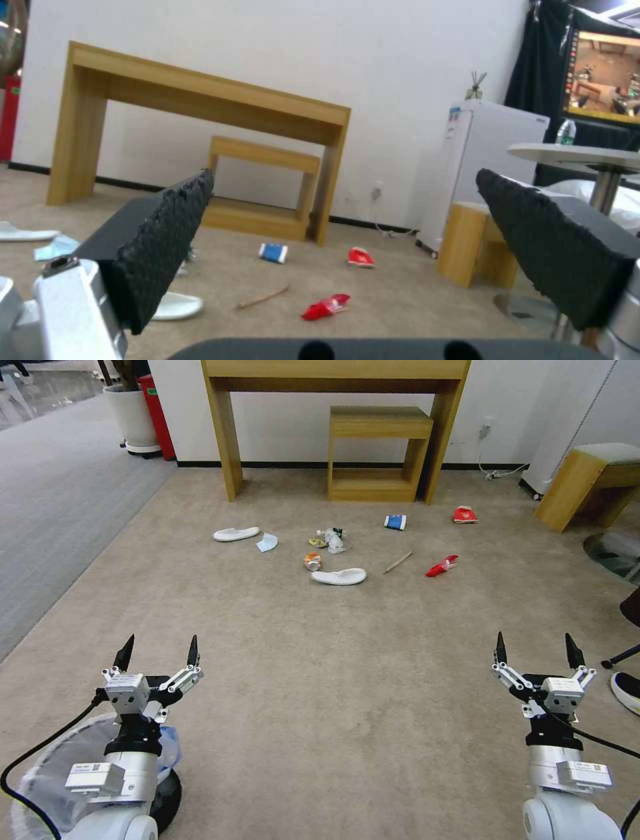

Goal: Pick up the trash bin and place the garbage on the floor into it.

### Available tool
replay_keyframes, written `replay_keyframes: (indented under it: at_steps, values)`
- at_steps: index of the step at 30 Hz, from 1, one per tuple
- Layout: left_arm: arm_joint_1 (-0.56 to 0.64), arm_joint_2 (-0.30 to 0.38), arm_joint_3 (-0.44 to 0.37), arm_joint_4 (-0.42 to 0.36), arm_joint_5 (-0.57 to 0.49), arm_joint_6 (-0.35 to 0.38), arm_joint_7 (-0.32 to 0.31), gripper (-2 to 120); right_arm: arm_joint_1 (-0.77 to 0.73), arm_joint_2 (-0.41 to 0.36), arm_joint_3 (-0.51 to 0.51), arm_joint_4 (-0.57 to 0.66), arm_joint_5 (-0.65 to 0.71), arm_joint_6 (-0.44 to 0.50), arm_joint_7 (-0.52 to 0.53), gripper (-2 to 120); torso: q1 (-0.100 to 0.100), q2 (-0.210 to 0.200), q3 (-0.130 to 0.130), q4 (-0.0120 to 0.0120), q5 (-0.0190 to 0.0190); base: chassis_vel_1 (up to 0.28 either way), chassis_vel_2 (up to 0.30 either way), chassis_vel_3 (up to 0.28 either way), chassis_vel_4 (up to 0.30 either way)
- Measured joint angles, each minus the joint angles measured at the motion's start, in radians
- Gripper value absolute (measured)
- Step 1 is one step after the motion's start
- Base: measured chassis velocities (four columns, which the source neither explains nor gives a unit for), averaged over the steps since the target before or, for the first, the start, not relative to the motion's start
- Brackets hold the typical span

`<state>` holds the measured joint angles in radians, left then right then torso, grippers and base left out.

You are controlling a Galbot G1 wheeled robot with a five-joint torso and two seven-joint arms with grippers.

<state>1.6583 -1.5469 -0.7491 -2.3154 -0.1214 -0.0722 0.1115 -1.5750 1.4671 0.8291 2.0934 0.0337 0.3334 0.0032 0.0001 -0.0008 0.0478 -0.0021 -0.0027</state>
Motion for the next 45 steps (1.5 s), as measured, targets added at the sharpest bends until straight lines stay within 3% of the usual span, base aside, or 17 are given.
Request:
replay_keyframes:
  at_steps: [19, 26, 29, 30, 31, 33, 34, 37, 38, 41, 42, 45]
  values:
    - [-0.007, 0.009, -0.001, 0.01, -0.001, 0.007, 0.0, 100, 0.009, 0.012, -0.006, -0.012, -0.003, 0.002, 0.004, 100, 0.0, 0.0, 0.0, 0.0, 0.0009, 0.117, 0.112, -0.111, -0.109]
    - [0.007, 0.046, -0.028, -0.015, 0.002, 0.057, -0.028, 100, 0.009, 0.006, -0.006, -0.012, 0.002, 0.013, 0.004, 100, 0.0, 0.0, 0.0, -0.0001, 0.0007, 0.0, 0.0, 0.0, 0.0]
    - [0.03, 0.089, -0.04, -0.059, -0.072, 0.219, -0.123, 100, 0.011, 0.001, -0.004, -0.013, 0.008, 0.016, 0.004, 100, 0.0, 0.0, 0.0, 0.0, 0.0005, 0.0, 0.0, 0.0, 0.0]
    - [0.03, 0.089, -0.04, -0.059, -0.072, 0.219, -0.123, 100, 0.011, 0.001, -0.004, -0.013, 0.008, 0.016, 0.004, 100, 0.0, 0.0, 0.0, 0.0, 0.0005, 0.0, 0.0, 0.0, 0.0]
    - [0.05, 0.117, -0.042, -0.09, -0.137, 0.31, -0.17, 100, 0.012, -0.002, -0.004, -0.013, 0.012, 0.017, 0.004, 100, 0.0, 0.0, 0.0, 0.0, 0.0006, 0.0, 0.0, 0.0, 0.0]
    - [0.067, 0.159, -0.054, -0.121, -0.185, 0.421, -0.225, 100, 0.015, -0.007, -0.004, -0.013, 0.017, 0.018, 0.004, 100, 0.0, 0.0, 0.0, 0.0, 0.0006, 0.0, 0.0, 0.0, 0.0]
    - [0.067, 0.159, -0.054, -0.121, -0.185, 0.421, -0.225, 100, 0.015, -0.007, -0.004, -0.013, 0.017, 0.018, 0.004, 100, 0.0, 0.0, 0.0, 0.0, 0.0006, 0.0, 0.0, 0.0, 0.0]
    - [0.095, 0.24, -0.086, -0.172, -0.317, 0.643, -0.319, 100, 0.022, -0.019, 0.001, -0.01, 0.034, 0.018, 0.007, 100, 0.0, 0.0, 0.0, 0.0, 0.0004, 0.0, 0.0, 0.0, 0.0]
    - [0.095, 0.24, -0.086, -0.172, -0.317, 0.643, -0.319, 100, 0.022, -0.019, 0.001, -0.01, 0.034, 0.018, 0.007, 100, 0.0, 0.0, 0.0, 0.0, 0.0004, 0.0, 0.0, 0.0, 0.0]
    - [0.124, 0.327, -0.133, -0.188, -0.496, 0.785, -0.406, 100, 0.028, -0.029, 0.004, -0.009, 0.049, 0.019, 0.017, 100, 0.0, 0.0, 0.0, 0.0, 0.0003, 0.0, 0.0, 0.0, 0.0]
    - [0.124, 0.327, -0.133, -0.188, -0.496, 0.785, -0.406, 100, 0.028, -0.029, 0.004, -0.009, 0.049, 0.019, 0.017, 100, 0.0, 0.0, 0.0, 0.0, 0.0003, 0.0, 0.0, 0.0, 0.0]
    - [0.156, 0.404, -0.193, -0.189, -0.676, 0.824, -0.476, 100, 0.038, -0.034, 0.0, -0.017, 0.052, 0.02, 0.024, 100, 0.0, 0.0, 0.0, -0.0001, 0.0006, 0.0, 0.0, 0.0, 0.0]
